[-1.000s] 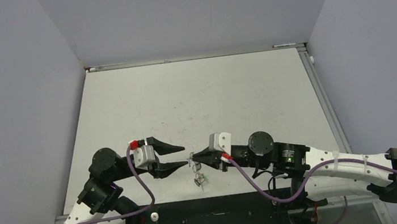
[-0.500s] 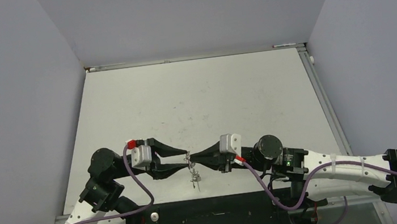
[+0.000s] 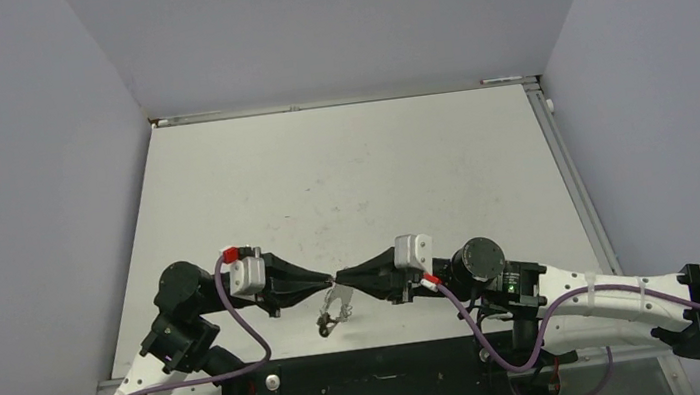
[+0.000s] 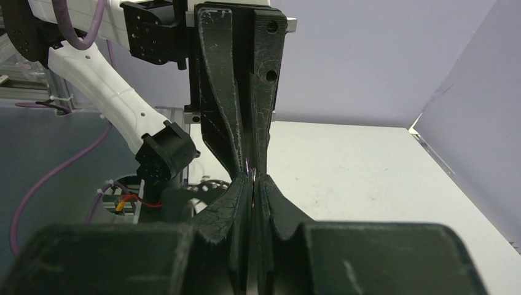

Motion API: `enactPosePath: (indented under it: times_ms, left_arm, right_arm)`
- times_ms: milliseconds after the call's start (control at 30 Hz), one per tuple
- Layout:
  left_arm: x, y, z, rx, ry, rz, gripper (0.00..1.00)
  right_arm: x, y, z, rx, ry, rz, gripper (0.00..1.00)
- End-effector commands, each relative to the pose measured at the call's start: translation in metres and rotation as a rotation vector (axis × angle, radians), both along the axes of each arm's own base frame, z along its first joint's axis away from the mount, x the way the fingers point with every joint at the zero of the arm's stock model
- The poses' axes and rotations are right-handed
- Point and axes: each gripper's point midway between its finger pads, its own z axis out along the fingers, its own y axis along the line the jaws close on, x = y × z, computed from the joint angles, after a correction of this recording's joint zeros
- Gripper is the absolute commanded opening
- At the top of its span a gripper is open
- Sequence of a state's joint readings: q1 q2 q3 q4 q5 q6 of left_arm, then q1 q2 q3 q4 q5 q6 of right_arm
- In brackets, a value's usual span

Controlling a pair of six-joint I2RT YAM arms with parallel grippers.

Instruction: Put the keys on the keyring

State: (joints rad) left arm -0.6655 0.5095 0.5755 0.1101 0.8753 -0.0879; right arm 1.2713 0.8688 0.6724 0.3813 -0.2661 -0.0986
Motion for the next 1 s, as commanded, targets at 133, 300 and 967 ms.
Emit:
enactPosePath:
  times_ms: [133,300,967]
  left_arm:
    - [-0.001,-0.002,0.004,-0.01,-0.023,-0.023,0.05]
    - [-0.003,-0.002,0.003,-0.01,-0.016,-0.036,0.16]
    - [0.014,0.017,0.021,-0.061,-0.116,0.165,0.47]
  right_arm:
    - [-0.006,-0.009,0.049,0.167,-0.044,0.011,0.05]
    - [-0.006,-0.004,0.05,0.166,-0.045,0.018,0.05]
    - [-0.003,0.0,0.047,0.169,-0.01,0.01,0.05]
